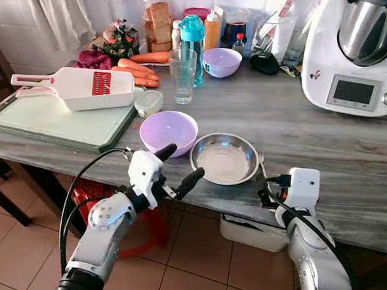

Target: Setting the table

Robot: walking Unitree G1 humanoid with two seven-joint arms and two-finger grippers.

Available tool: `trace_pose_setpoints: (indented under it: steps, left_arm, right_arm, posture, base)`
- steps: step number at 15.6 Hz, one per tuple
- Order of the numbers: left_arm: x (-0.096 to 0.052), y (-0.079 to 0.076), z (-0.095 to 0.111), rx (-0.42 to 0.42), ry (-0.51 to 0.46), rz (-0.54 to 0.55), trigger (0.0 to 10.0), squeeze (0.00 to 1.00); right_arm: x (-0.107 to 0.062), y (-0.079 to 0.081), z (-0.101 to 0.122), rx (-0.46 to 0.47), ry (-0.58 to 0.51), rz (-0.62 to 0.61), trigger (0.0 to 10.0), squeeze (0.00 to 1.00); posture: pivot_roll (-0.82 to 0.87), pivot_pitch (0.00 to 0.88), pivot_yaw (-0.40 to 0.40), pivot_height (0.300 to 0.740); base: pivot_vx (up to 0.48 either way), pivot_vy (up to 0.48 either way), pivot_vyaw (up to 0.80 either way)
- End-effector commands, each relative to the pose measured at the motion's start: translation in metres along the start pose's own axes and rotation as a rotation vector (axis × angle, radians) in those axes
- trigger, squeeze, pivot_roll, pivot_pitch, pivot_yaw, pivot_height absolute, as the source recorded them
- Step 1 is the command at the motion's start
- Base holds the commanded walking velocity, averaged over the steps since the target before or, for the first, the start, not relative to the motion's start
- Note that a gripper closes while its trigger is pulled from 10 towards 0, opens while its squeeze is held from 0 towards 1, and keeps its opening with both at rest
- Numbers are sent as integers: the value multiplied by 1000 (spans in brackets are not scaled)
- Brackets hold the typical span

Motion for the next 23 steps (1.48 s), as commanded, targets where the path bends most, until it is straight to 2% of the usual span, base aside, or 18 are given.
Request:
trace_pose_setpoints:
  steps: [1, 4, 5, 10, 11, 12, 13, 19, 23]
  left_arm:
    - [-3, 4, 2, -4, -3, 17, 10000, 0]
    - [-7, 3, 1, -15, 5, 25, 10000, 0]
    - [-7, -2, 2, -28, 8, -7, 10000, 0]
    - [-5, -10, 3, -44, 6, -44, 10000, 0]
    - [-6, -11, 3, -47, 9, -49, 10000, 0]
    - [-6, -11, 2, -49, 12, -53, 10000, 0]
    - [-7, -11, 2, -50, 14, -56, 10000, 0]
    - [-9, -11, 2, -53, 23, -56, 10000, 0]
    - [-9, -11, 2, -53, 24, -59, 10000, 0]
  right_arm:
    - [3, 5, -1, 16, 10, 18, 10000, 0]
    - [7, 13, 0, 11, 15, 49, 10000, 0]
    - [10, 18, -4, 5, 38, 62, 10000, 0]
    - [19, 25, -22, 42, 124, 85, 9961, 0]
    - [21, 25, -23, 49, 129, 84, 8392, 0]
    - [23, 25, -26, 63, 144, 83, 3922, 0]
    - [24, 24, -32, 83, 179, 68, 0, 0]
    - [25, 23, -46, 84, 264, 38, 0, 0]
    - [24, 20, -51, 145, 284, 10, 0, 0]
  posture:
    - [40, 22, 49, 740]
    - [44, 24, 50, 740]
    - [43, 29, 53, 740]
    - [42, 35, 63, 740]
    - [43, 35, 63, 740]
    - [46, 35, 62, 740]
    - [49, 36, 61, 740]
    - [55, 36, 55, 740]
    - [55, 37, 60, 740]
  base:
    - [0, 0, 0]
    - [0, 0, 0]
    - [0, 0, 0]
    - [0, 0, 0]
    - [0, 0, 0]
    - [0, 0, 0]
    - [0, 0, 0]
    - [0, 0, 0]
    - [0, 0, 0]
Point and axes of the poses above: a point about 5 cm out from each wrist's last joint towards the gripper, its own x axis pointing out of the wrist towards the gripper, its own z axis along the axis of the wrist's last joint, y = z × x, the point moved 6 cm from there along x, pointing out of the wrist towards the gripper, and after that the axes turned 8 degrees about x, right-handed, at the moved point
